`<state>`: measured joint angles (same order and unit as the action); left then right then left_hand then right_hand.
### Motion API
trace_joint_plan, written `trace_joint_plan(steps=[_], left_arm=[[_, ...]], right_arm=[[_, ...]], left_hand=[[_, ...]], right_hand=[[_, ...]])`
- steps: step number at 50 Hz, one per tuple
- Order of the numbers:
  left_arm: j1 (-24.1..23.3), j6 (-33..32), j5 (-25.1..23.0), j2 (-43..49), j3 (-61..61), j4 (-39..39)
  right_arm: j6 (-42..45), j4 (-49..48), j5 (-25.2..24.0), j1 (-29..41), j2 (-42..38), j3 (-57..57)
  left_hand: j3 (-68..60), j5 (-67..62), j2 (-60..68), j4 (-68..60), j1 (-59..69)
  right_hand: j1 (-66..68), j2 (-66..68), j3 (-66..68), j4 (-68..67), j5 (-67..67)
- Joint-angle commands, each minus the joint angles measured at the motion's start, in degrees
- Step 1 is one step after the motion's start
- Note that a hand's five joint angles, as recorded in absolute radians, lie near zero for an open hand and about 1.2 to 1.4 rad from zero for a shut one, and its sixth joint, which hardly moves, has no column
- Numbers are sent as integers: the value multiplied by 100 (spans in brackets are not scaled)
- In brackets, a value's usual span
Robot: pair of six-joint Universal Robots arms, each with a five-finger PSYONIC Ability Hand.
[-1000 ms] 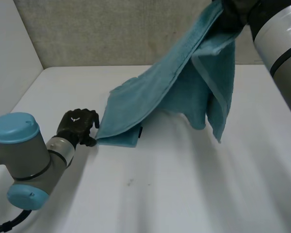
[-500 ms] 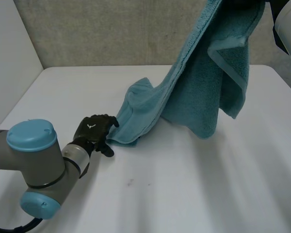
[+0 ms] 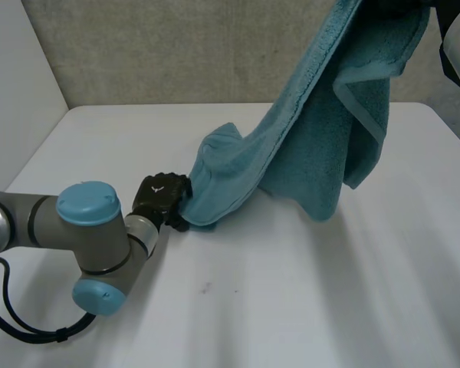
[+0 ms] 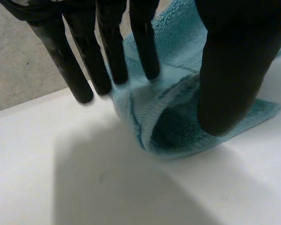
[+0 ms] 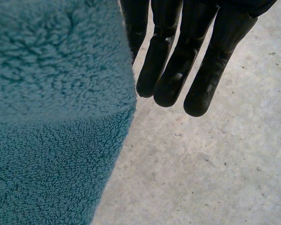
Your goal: Fold the laundry
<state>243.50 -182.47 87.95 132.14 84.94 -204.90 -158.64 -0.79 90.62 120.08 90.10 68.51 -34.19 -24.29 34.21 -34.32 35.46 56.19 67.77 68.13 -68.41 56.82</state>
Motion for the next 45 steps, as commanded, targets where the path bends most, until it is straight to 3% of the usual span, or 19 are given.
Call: trace_joint_plan(steps=[1, 7, 8, 15, 18, 20, 25, 28, 31, 40, 45], left_arm=[[-4, -7, 283, 23, -241, -15], [232, -34, 731, -721, -216, -6], [302, -34, 758, -899, -180, -6], [1085, -60, 654, -2639, 215, 125], [1226, -121, 408, -3192, 338, 213], [1409, -358, -100, -3885, 470, 406], [1762, -938, -795, -4371, 663, 950], [1937, -1455, -1287, -4337, 830, 1581], [1955, -1737, -1385, -4075, 918, 1890], [2079, -2959, -1246, -2362, 867, 2428], [2070, -3197, -1088, -1676, 298, 2358]], right_arm=[[0, 0, 9, -37, 78, 14], [27, 26, -18, -406, 78, 119], [61, 140, -61, -720, 78, 224], [114, 720, -184, -1302, -1, 330], [263, 1045, -430, -1610, -19, 453], [465, 1247, -649, -1820, -80, 575], [1019, 1669, -940, -2155, -291, 831], [1422, 2037, -984, -2147, -413, 1006], [1713, 2250, -1019, -2147, -572, 1138], [2558, 2487, -923, -2138, -1776, 1306], [2778, 2435, -598, -2085, -2689, 657]], left_hand=[[-4581, -4571, 4579, -4568, 4454], [-4581, -4571, 4579, -4568, 4454], [-4581, -4571, 4579, -4568, 4454], [-4581, -4571, 4579, -4568, 4454], [-4581, -4571, 4579, -4568, 4454], [-4581, -4571, 4579, -4568, 4454], [-4581, -4571, 4579, -4568, 4454], [-4581, -4571, 4579, -4568, 4454], [-4581, -4571, 4579, -4568, 4454], [-4581, -4571, 4579, -4568, 4454], [-4581, -4571, 4579, -4568, 4454]], right_hand=[[2381, 1223, 1187, -1159, 1318], [2381, 1223, 1187, -1159, 1318], [2381, 1223, 1187, -1159, 1318], [2381, 1223, 1187, -1159, 1318], [2381, 1223, 1187, -1159, 1318], [2381, 1223, 1187, -1159, 1318], [2381, 1223, 1187, -1159, 1318], [2381, 1223, 1187, -1159, 1318], [2381, 1223, 1187, -1159, 1318], [2381, 1223, 1187, -1159, 1318], [2381, 1223, 1187, -1159, 1318]])
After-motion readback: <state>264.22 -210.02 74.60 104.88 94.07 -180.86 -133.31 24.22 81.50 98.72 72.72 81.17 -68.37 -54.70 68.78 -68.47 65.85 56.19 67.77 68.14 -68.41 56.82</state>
